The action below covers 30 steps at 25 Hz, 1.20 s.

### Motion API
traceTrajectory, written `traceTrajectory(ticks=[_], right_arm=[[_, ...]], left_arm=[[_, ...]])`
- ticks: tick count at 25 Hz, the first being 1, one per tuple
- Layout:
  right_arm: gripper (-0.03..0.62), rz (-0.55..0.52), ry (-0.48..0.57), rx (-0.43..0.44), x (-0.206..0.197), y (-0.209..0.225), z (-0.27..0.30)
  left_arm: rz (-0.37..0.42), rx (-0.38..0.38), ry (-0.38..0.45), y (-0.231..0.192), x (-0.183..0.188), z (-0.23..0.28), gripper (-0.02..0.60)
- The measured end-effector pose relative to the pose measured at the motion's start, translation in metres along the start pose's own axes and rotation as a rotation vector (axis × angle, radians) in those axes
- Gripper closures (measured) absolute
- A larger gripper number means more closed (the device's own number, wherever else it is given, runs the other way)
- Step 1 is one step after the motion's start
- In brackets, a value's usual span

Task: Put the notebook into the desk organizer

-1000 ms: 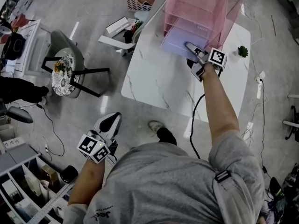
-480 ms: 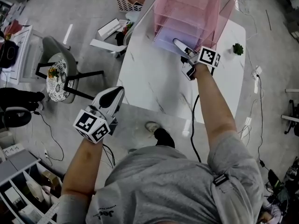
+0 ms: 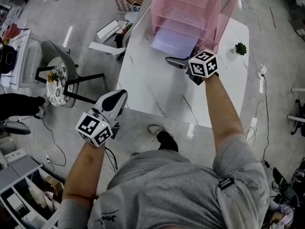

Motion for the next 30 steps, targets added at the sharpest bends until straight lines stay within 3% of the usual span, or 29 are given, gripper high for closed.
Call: traceTrajectory(ticks=[4, 8, 10, 13, 16, 21, 25, 26, 28, 30], right_arm=[[0.171, -0.096, -0.036, -0.067, -0.007, 0.002, 0.001], [0.186, -0.175, -0.088, -0.189, -0.011, 0.009, 0.003], [0.243, -0.187, -0.094, -0.239, -0.010, 0.013, 0.001], [0.253, -0.149, -0.089, -0.270, -0.011, 0.016, -0.003], [0.297, -0.049, -0.047, -0.322, -0.012, 0.023, -0.010], [0.379, 0.168, 0.002, -0.483, -0.013, 0.045, -0.025], [0.404, 0.320, 0.023, -0.517, -0.010, 0.048, -0.023], [0.408, 0.368, 0.029, -0.529, -0.009, 0.050, -0.024], [0.476, 0.492, 0.049, -0.555, -0.008, 0.055, -0.026], [0.521, 0.666, 0.095, -0.543, -0.010, 0.061, -0.027]], left_arm=[[0.006, 0.006, -0.004, 0.001, -0.002, -0.001, 0.523], [0.006, 0.010, -0.011, 0.001, -0.003, -0.004, 0.523], [0.004, 0.012, -0.013, 0.001, -0.004, -0.005, 0.523], [0.003, 0.011, -0.014, 0.003, -0.006, -0.006, 0.523], [0.001, 0.009, -0.013, 0.003, -0.007, -0.006, 0.523], [-0.004, 0.005, -0.011, 0.005, -0.008, -0.004, 0.523], [-0.011, 0.005, -0.010, 0.007, -0.009, -0.003, 0.523], [-0.013, 0.004, -0.010, 0.008, -0.010, -0.003, 0.523], [-0.016, 0.004, -0.008, 0.008, -0.010, -0.002, 0.523], [-0.021, 0.005, -0.005, 0.008, -0.011, -0.002, 0.523]])
Point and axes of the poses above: the fingertips, and each gripper's own axes: z forward along the fingers, y to its right, x out of its top, the point moved 5 cm from there along -z, backward along the fingers, and after that the axes turned 2 degrees about -z, right-handed, at the moved point
